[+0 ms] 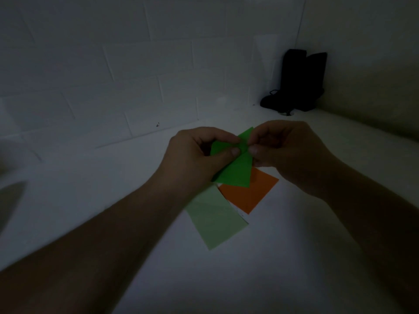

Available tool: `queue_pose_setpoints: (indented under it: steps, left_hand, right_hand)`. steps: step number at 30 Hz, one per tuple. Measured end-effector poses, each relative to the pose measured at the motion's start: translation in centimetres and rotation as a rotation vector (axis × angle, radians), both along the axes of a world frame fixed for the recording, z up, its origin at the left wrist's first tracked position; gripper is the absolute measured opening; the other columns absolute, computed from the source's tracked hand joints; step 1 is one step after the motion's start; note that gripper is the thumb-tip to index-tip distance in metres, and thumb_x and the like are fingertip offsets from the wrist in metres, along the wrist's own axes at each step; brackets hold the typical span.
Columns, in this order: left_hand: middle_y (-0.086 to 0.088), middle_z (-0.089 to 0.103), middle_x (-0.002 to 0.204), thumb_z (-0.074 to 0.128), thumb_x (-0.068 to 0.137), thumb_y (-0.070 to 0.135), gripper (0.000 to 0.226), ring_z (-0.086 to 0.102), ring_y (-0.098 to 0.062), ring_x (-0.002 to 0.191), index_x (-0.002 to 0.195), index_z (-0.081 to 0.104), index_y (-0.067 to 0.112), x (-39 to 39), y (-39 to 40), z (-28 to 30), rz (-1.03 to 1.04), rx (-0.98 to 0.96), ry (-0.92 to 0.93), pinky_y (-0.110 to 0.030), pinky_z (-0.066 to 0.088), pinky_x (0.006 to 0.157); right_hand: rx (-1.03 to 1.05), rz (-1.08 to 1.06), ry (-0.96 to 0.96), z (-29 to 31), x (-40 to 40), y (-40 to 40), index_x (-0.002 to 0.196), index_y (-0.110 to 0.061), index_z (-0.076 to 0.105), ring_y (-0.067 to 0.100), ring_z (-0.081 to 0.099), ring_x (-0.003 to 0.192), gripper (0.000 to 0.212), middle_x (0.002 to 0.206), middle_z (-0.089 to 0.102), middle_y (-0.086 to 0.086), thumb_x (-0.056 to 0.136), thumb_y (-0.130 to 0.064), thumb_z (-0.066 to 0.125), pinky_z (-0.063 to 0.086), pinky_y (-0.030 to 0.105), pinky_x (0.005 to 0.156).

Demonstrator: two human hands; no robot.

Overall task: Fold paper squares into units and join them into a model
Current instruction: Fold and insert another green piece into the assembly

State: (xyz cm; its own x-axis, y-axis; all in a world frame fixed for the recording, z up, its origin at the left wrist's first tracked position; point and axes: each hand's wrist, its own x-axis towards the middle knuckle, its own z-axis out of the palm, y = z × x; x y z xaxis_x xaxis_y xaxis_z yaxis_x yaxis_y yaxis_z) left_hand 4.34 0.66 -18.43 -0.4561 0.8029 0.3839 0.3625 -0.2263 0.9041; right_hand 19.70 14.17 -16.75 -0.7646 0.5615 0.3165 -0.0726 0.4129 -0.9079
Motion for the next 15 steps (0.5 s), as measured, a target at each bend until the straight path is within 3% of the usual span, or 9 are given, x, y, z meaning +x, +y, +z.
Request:
queue_pose_setpoints:
  steps: [8, 10, 13, 15]
  left_hand:
    - [0.000, 0.080, 0.097, 0.085, 0.080, 0.018, 0.020, 0.077, -0.020, 0.092, 0.100, 0.082, 0.020, -0.21, 0.07, -0.16, 0.017, 0.000, 0.127, -0.045, 0.063, 0.084]
    - [0.002, 0.079, 0.095, 0.085, 0.079, 0.019, 0.019, 0.077, -0.020, 0.089, 0.095, 0.081, 0.029, -0.36, 0.03, -0.02, 0.030, -0.016, 0.146, -0.046, 0.064, 0.081]
    - [0.008, 0.079, 0.092, 0.086, 0.079, 0.017, 0.023, 0.076, -0.013, 0.087, 0.092, 0.079, 0.036, -0.44, -0.15, 0.13, 0.052, -0.012, 0.183, -0.042, 0.064, 0.080]
    - [0.009, 0.079, 0.093, 0.086, 0.079, 0.017, 0.024, 0.076, -0.012, 0.088, 0.093, 0.079, 0.035, -0.37, -0.22, 0.19, 0.042, -0.002, 0.189, -0.041, 0.064, 0.080]
  right_hand:
    - [0.011, 0.038, -0.046, 0.42, 0.54, 0.69, 0.082, -0.011, 0.068, 0.025, 0.074, 0.088, 0.025, 0.085, 0.075, 0.008, 0.086, 0.013, 0.065, 0.063, 0.036, 0.078]
    - [0.133, 0.048, -0.123, 0.51, 0.63, 0.72, 0.085, -0.014, 0.067, 0.023, 0.073, 0.089, 0.022, 0.089, 0.072, 0.009, 0.087, 0.008, 0.066, 0.063, 0.036, 0.080]
    - [0.473, -0.023, -0.235, 0.53, 0.58, 0.47, 0.088, -0.027, 0.064, 0.009, 0.068, 0.083, 0.023, 0.087, 0.069, -0.006, 0.086, -0.007, 0.074, 0.060, 0.026, 0.077]
    - [0.492, -0.055, -0.200, 0.61, 0.56, 0.21, 0.085, -0.031, 0.063, 0.005, 0.067, 0.081, 0.025, 0.084, 0.068, -0.011, 0.084, -0.011, 0.077, 0.056, 0.018, 0.072]
